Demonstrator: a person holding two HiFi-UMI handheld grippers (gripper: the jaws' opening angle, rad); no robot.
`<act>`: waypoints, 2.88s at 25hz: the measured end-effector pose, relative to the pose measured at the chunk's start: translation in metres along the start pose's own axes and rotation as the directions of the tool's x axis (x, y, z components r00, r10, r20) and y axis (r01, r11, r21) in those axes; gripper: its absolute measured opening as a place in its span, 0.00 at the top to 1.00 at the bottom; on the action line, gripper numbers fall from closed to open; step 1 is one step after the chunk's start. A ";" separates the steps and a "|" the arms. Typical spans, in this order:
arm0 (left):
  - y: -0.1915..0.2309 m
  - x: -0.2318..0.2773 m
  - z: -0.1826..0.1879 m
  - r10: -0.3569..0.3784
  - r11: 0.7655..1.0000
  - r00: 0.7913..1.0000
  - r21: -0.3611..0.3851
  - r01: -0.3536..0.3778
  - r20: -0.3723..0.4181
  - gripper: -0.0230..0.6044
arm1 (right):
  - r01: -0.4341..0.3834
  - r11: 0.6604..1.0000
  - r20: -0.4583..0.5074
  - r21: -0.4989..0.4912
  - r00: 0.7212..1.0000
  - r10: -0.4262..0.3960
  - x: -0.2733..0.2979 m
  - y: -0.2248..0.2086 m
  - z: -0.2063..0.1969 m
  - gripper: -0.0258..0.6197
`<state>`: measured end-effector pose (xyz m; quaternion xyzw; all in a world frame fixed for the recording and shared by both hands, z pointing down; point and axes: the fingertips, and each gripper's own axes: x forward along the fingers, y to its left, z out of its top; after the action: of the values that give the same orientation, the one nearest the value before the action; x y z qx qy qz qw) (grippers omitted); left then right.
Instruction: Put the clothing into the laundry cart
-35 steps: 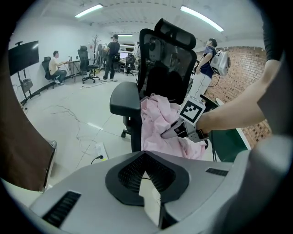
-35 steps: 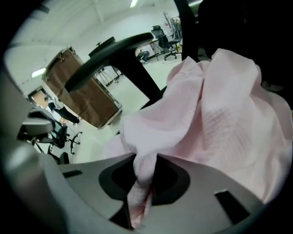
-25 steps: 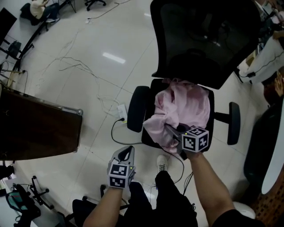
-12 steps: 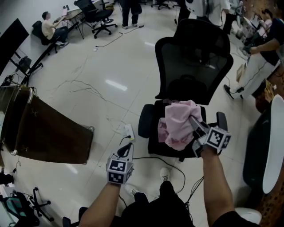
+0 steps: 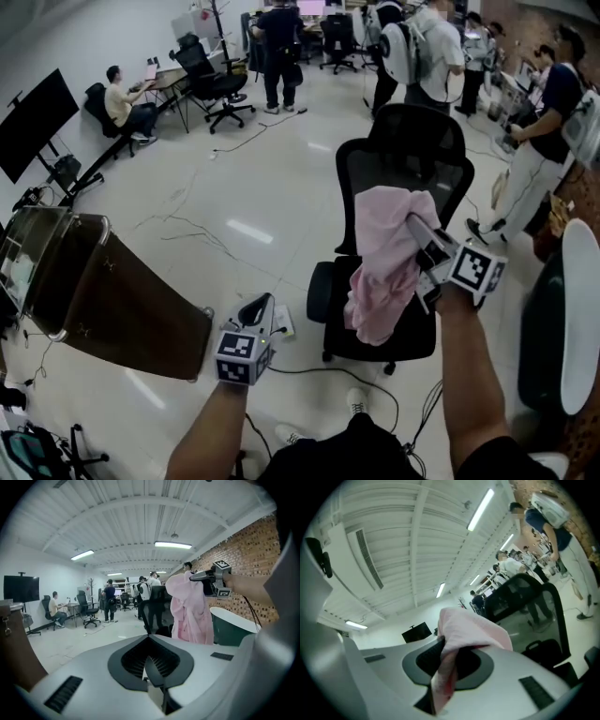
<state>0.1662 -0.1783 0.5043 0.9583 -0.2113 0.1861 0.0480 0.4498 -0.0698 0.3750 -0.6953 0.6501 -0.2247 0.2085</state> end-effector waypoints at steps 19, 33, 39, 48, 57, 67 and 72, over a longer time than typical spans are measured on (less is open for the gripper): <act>0.118 -0.172 0.111 0.342 0.937 0.911 -0.014 -0.348 0.229 0.96 | -0.379 0.911 0.040 -0.161 0.920 0.390 0.081 0.257 0.098 0.87; 0.212 -0.357 0.070 0.613 0.789 0.755 -0.150 -0.595 0.231 0.96 | -0.646 0.756 -0.072 -0.101 0.763 0.642 0.164 0.473 0.016 0.87; 0.244 -0.421 0.046 0.674 0.739 0.709 -0.168 -0.653 0.210 0.96 | -0.694 0.713 -0.112 -0.104 0.720 0.684 0.184 0.542 -0.030 0.87; 0.291 -0.479 0.053 0.708 0.705 0.676 -0.154 -0.693 0.203 0.96 | -0.756 0.644 -0.148 -0.118 0.655 0.741 0.219 0.655 -0.076 0.87; 0.337 -0.496 0.067 0.754 0.654 0.629 -0.130 -0.745 0.188 0.96 | -0.808 0.587 -0.198 -0.056 0.585 0.786 0.276 0.716 -0.118 0.87; 0.401 -0.491 0.070 0.844 0.535 0.518 -0.153 -0.831 0.138 0.96 | -0.878 0.479 -0.284 -0.001 0.460 0.842 0.369 0.774 -0.163 0.87; 0.427 -0.485 0.070 0.880 0.475 0.463 -0.146 -0.868 0.105 0.96 | -0.889 0.456 -0.322 0.051 0.417 0.850 0.414 0.786 -0.184 0.87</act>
<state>-0.3993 -0.3894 0.2626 0.7247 -0.6813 0.0966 -0.0370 -0.2717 -0.5362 0.0840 -0.2259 0.9518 -0.1454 0.1479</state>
